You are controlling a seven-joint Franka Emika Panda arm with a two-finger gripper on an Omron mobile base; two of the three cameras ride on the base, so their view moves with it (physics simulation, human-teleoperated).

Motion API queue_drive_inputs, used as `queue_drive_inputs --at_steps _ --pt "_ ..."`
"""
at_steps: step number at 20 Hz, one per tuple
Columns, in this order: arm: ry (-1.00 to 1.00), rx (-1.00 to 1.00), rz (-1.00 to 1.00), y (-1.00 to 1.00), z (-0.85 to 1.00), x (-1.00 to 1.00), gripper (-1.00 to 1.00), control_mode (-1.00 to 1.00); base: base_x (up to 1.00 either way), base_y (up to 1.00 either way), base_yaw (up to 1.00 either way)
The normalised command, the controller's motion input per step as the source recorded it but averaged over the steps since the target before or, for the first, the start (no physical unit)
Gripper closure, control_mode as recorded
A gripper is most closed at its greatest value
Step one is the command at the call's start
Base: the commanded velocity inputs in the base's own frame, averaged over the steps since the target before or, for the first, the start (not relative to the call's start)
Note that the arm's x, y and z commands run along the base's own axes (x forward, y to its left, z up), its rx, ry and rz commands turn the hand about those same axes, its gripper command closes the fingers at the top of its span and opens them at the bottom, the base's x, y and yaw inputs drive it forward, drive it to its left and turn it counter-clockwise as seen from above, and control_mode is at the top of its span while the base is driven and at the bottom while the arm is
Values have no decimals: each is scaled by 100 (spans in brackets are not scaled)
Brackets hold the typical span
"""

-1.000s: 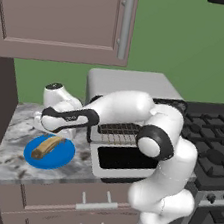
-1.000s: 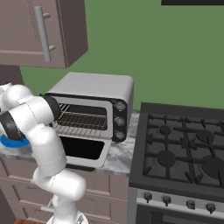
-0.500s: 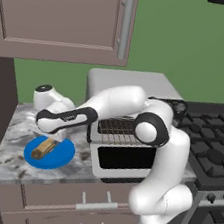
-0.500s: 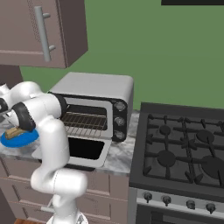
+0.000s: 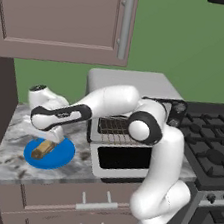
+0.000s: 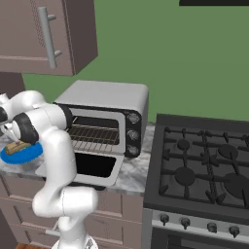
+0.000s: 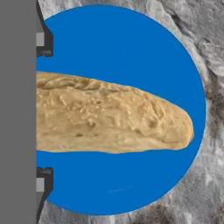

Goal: Pull the toaster oven rack outwards. Pick up the baguette from the plate and place it on the toaster oven rack. Close the toaster oven door fully and set the temperature to the lowest setting.

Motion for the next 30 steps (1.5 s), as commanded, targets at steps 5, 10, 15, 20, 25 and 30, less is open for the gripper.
queue_drive_inputs --at_steps 5,10,15,20,25,30 --pt "11 0 -1 -22 -37 -7 -100 -100 0 0 0" --pt "7 -3 0 0 -21 0 -100 -100 0 0 0" --pt "0 0 0 1 -2 0 -100 -100 0 0 0" --pt "0 0 0 4 -1 0 100 -100 0 0 0" --pt "-7 1 0 0 -2 0 100 -100 0 0 0" --pt "-6 0 -10 -19 39 -30 100 -100 0 0 0"
